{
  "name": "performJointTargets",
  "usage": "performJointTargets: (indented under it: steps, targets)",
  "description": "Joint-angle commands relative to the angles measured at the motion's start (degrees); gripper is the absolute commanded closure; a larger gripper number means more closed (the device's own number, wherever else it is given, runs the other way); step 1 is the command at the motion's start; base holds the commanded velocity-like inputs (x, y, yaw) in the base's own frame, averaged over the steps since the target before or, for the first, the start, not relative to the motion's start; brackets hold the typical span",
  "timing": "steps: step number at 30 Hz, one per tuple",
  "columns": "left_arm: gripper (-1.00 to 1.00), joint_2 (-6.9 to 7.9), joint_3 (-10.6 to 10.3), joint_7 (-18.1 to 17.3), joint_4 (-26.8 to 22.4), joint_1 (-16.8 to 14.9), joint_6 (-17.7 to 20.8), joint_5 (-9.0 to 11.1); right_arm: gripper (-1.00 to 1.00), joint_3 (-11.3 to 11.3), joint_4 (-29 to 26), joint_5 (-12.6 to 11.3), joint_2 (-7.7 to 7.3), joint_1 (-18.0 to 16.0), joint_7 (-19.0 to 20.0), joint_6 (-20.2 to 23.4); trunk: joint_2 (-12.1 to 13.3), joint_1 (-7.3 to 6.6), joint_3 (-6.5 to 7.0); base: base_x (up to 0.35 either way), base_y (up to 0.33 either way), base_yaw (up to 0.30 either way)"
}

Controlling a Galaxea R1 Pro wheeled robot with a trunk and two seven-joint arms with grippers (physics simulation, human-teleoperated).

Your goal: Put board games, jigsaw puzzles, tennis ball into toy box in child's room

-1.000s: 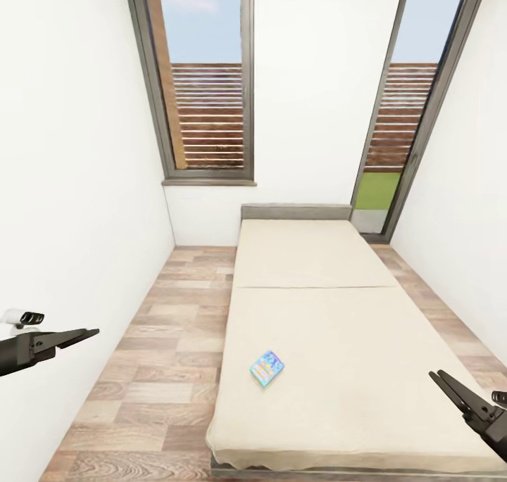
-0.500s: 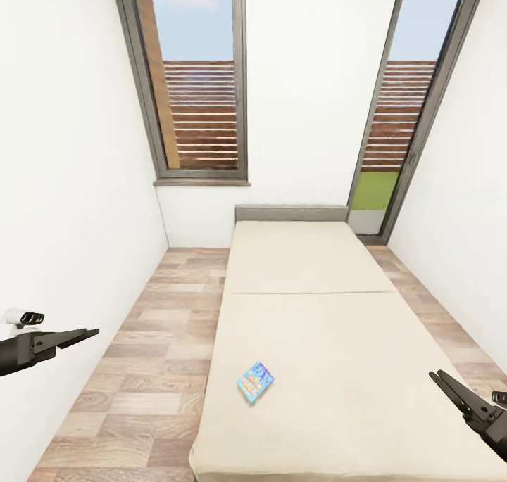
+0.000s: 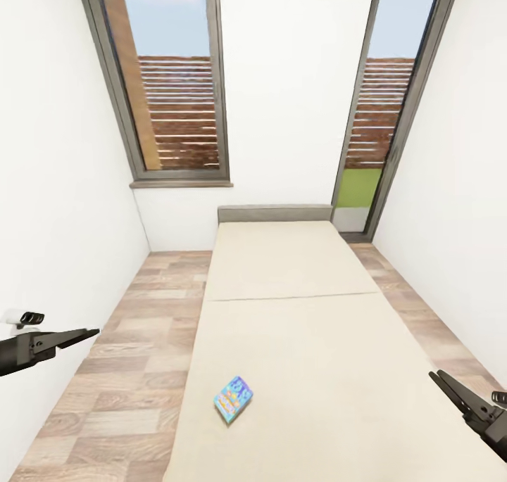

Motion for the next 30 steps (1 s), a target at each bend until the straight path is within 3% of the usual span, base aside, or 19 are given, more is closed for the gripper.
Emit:
performJointTargets:
  steps: [1, 20, 30]
  targets:
    - [-1.0, 0.02, -0.01, -0.23, -0.02, -0.04, 0.61, -0.05, -1.0, 0.02, -0.01, -0.33, -0.02, 0.0, -0.05, 0.4, -0.11, 0.05, -0.14, 0.151, -0.157, -0.134]
    - [-1.0, 0.02, -0.02, -0.23, 0.04, -0.04, 0.61, -0.14, -1.0, 0.02, -0.09, -0.36, 0.06, 0.0, -0.05, 0.2, -0.11, 0.05, -0.28, 0.033, -0.034, -0.031]
    - [-1.0, 0.02, -0.02, -0.23, 0.04, -0.04, 0.61, -0.13, -1.0, 0.02, -0.1, -0.1, 0.15, 0.0, -0.05, -0.05, -0.11, 0.05, -0.28, 0.001, 0.12, -0.001]
